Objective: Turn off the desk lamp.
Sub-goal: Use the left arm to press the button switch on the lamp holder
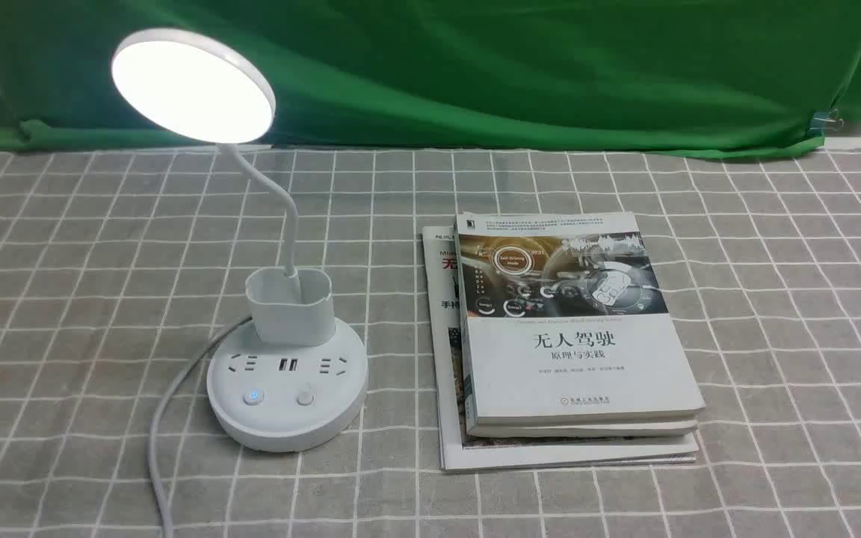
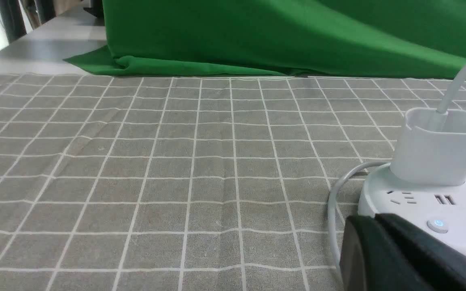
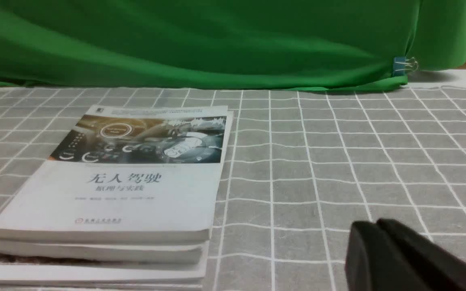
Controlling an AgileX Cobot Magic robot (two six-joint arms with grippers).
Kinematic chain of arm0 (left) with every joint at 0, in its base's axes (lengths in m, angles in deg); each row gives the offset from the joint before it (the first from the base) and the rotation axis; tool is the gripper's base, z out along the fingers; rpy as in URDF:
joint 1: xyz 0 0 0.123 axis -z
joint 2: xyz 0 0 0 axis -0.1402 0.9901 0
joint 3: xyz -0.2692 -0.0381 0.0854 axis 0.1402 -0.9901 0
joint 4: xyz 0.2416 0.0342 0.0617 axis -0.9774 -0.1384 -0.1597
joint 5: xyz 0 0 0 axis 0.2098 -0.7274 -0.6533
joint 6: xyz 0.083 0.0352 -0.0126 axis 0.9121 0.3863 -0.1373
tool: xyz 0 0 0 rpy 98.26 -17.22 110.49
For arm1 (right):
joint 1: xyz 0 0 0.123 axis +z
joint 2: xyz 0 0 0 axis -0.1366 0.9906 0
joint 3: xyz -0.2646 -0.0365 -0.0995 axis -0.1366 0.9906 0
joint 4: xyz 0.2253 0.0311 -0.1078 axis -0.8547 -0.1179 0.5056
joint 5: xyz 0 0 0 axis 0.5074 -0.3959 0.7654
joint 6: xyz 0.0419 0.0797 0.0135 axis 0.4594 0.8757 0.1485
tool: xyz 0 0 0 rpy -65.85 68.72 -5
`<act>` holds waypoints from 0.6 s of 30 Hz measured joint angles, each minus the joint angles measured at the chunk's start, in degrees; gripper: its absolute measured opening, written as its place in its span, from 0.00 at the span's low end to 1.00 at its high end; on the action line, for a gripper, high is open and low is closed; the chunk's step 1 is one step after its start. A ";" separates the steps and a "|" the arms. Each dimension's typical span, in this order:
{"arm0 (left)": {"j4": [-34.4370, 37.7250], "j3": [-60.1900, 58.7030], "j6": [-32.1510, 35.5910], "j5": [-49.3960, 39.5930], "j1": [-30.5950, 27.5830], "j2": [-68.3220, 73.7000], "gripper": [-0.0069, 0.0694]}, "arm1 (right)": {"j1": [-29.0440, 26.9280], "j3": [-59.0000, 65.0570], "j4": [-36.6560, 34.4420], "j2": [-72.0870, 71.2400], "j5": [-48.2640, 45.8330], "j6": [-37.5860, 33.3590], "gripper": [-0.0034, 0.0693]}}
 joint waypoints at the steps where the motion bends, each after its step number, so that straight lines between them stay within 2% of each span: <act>1: 0.00 0.00 0.00 0.00 0.00 0.00 0.09 | 0.00 0.00 0.00 0.00 0.00 0.00 0.10; 5: -0.15 0.00 0.16 0.00 0.00 0.00 0.09 | 0.00 0.00 0.00 0.00 0.00 0.00 0.10; 7: -3.81 0.00 3.33 1.28 0.00 0.00 0.09 | 0.00 0.00 0.00 0.00 0.00 0.00 0.10; 11: -7.86 0.00 4.57 4.30 0.00 0.00 0.09 | 0.00 0.00 0.00 0.00 0.00 0.00 0.10; 14: -1.38 0.00 0.92 8.94 0.00 0.00 0.09 | 0.00 0.00 0.00 0.00 0.00 0.00 0.10; 16: 7.36 0.00 -3.47 13.38 0.00 0.00 0.09 | 0.00 0.00 0.00 0.00 0.00 0.00 0.10; 18: 12.68 0.00 -6.56 16.58 0.00 0.00 0.09 | 0.00 0.00 0.00 0.00 0.00 0.00 0.10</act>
